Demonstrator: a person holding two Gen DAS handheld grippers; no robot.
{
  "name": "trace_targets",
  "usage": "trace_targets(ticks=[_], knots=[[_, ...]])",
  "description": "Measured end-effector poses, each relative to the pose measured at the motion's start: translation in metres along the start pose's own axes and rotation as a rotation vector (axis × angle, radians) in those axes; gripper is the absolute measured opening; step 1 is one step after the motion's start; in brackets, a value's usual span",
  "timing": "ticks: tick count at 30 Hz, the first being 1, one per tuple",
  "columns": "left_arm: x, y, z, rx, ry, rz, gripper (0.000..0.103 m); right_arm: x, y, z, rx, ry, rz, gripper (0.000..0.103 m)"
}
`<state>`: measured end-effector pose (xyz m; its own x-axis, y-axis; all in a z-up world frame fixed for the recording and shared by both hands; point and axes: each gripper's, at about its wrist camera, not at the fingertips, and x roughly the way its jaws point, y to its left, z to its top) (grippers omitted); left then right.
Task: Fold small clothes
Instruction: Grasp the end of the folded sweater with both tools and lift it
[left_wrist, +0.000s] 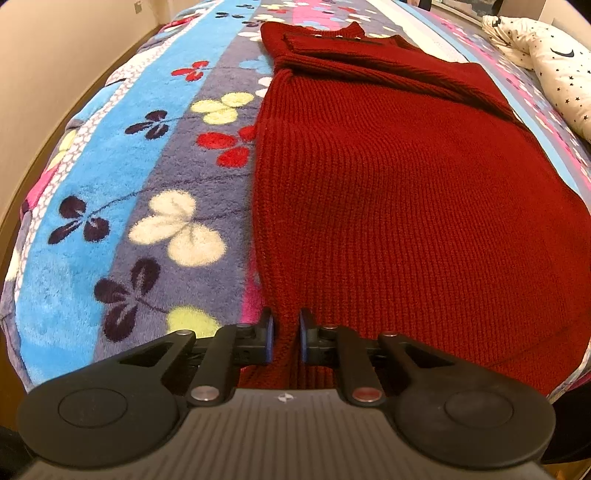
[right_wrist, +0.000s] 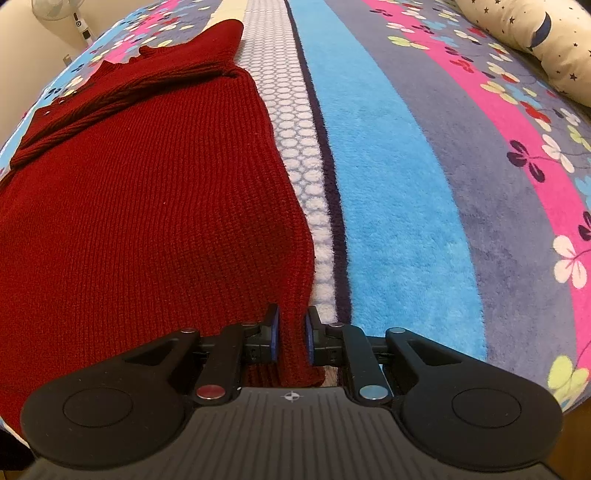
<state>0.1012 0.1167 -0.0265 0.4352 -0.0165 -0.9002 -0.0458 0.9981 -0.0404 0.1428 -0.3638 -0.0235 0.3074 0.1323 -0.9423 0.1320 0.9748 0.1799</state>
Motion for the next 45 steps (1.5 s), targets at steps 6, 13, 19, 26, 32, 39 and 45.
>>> trace_targets(ticks=[6,13,19,26,32,39,45], knots=[[0.001,0.000,0.001,-0.008,0.006,-0.001,0.015,0.000,0.001,0.000,-0.006,0.000,-0.005,0.014],[0.001,0.001,0.001,-0.009,0.007,0.002,0.019,0.003,0.002,0.000,-0.009,0.006,-0.059,0.037],[0.001,-0.001,0.000,0.011,0.004,0.002,0.017,0.003,0.005,-0.001,-0.024,0.007,-0.022,0.021],[-0.008,0.001,0.001,0.007,-0.045,-0.039,0.011,-0.009,-0.004,0.004,0.040,-0.054,0.061,0.011],[-0.050,-0.003,0.005,0.024,-0.228,-0.181,0.010,-0.051,-0.007,0.012,0.080,-0.243,0.252,0.011],[-0.118,-0.006,0.018,0.058,-0.448,-0.308,0.008,-0.121,-0.020,0.017,0.078,-0.466,0.457,0.010],[-0.167,0.019,0.012,0.006,-0.574,-0.412,0.007,-0.166,-0.047,0.008,0.134,-0.567,0.519,0.009]])
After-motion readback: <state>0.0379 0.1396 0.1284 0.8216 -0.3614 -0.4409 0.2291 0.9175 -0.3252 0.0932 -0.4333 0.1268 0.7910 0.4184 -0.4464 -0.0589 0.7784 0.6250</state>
